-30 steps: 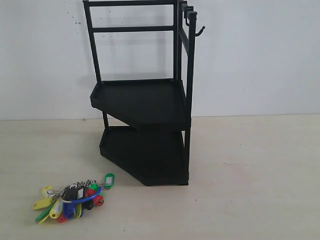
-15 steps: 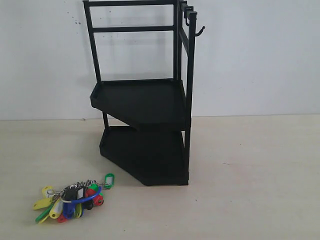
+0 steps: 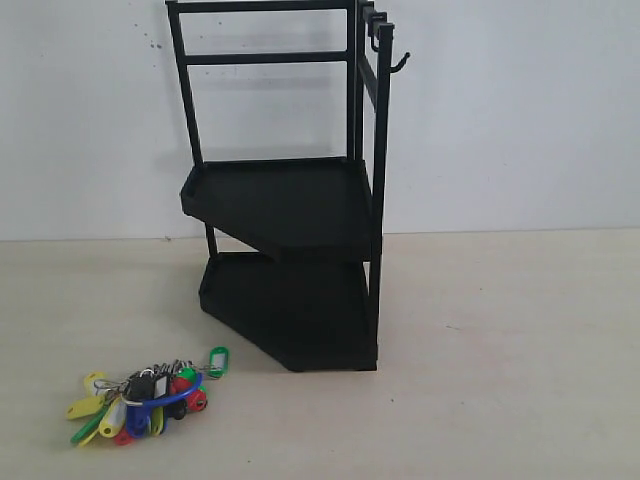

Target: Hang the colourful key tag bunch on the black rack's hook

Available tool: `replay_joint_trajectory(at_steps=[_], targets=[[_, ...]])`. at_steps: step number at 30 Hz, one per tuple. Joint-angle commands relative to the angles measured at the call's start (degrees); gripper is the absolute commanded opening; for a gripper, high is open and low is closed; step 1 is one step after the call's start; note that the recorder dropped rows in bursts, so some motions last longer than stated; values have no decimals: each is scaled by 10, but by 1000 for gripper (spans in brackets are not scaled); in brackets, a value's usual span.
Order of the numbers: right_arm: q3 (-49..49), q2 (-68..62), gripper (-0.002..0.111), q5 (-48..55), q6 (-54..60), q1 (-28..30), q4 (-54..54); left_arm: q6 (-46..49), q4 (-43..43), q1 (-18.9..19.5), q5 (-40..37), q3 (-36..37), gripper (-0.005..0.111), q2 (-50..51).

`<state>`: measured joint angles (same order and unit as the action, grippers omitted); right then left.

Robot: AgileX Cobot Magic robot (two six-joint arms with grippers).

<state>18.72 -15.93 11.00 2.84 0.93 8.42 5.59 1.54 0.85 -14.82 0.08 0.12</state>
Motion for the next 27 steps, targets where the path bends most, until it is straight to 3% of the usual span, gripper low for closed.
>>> replay_joint_trajectory(at_steps=[1, 9, 18, 22, 27], targets=[[15, -77, 0, 11, 5, 2, -1, 0, -2, -1, 2, -1, 4, -1], [15, -111, 0, -3, 4, 2, 3, 0, -2, -1, 2, -1, 4, -1], [15, -122, 0, -14, 34, -11, 106, 0, -2, -1, 2, -1, 4, -1], [15, -142, 0, -25, 46, -64, 107, 0, -2, -1, 2, -1, 4, -1], [15, -194, 0, -92, 46, -181, 107, 0, -2, -1, 2, -1, 4, -1]])
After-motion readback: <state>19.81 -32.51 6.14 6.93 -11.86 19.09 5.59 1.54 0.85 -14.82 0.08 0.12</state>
